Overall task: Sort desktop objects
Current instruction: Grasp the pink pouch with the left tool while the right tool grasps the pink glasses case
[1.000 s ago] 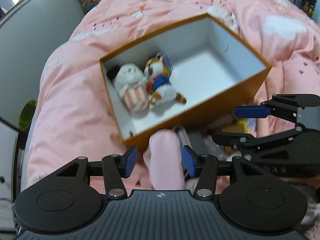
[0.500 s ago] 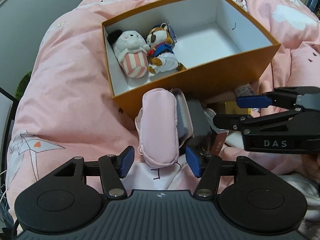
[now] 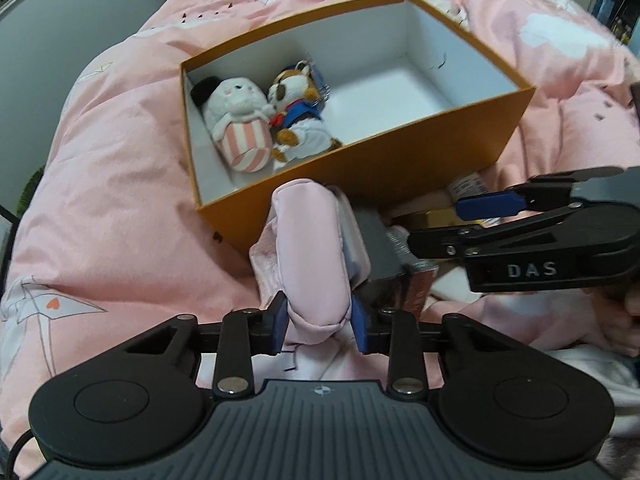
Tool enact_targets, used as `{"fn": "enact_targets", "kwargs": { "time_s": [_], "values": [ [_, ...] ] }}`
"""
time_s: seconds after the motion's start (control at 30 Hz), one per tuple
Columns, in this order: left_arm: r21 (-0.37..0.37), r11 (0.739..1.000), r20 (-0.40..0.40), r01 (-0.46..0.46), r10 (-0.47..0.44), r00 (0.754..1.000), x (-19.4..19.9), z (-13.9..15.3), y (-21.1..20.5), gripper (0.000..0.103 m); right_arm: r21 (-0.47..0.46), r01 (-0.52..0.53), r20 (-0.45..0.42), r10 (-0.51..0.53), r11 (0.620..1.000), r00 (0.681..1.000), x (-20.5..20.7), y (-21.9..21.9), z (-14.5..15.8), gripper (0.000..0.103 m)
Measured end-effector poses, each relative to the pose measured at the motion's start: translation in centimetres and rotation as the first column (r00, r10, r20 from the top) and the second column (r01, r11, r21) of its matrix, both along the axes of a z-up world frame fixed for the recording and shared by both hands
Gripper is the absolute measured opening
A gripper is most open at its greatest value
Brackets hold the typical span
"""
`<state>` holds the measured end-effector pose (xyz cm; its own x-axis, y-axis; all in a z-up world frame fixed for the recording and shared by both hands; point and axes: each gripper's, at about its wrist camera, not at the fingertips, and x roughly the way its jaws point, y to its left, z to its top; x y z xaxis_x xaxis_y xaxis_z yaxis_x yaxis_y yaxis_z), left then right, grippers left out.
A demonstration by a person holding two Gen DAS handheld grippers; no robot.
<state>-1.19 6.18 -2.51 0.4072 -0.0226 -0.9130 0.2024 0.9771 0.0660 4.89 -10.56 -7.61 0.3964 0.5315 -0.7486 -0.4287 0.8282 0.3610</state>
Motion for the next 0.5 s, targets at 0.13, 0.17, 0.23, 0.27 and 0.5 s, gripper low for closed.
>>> {"fn": "enact_targets", "kwargs": {
  "time_s": [0.13,0.17,0.23,0.27,0.5],
  "values": [
    [-0.033,0.999,0.015,0.023,-0.023,1.0,-0.2,0.6,-0.3,0.033,0.005,0.023,-0.001,-0.023,1.0,1.0,0.1,-0.4,0.1,0.063],
    [-0.041,0.999,0.023,0.032,-0.031,0.999,-0.3,0.8,-0.4,0.032,0.008,0.029,0.0,-0.029,1.0,1.0,0.2,-0.5,0.2,0.063],
    [-0.059,0.997,0.035,0.049,-0.047,0.998,-0.4,1.2,-0.6,0.031,0.011,0.044,0.001,-0.044,0.999,0.999,0.3,-0.8,0.2,0.063],
    [-0.069,0.996,0.043,0.059,-0.056,0.998,-0.5,1.5,-0.7,0.031,0.012,0.052,0.002,-0.052,0.999,0.999,0.3,-1.0,0.3,0.063],
    [-0.146,0.987,0.055,0.063,-0.056,0.997,-0.4,2.5,0.0,0.03,0.022,0.057,0.001,-0.057,0.998,0.998,0.4,-1.0,0.4,0.062]
  ]
}}
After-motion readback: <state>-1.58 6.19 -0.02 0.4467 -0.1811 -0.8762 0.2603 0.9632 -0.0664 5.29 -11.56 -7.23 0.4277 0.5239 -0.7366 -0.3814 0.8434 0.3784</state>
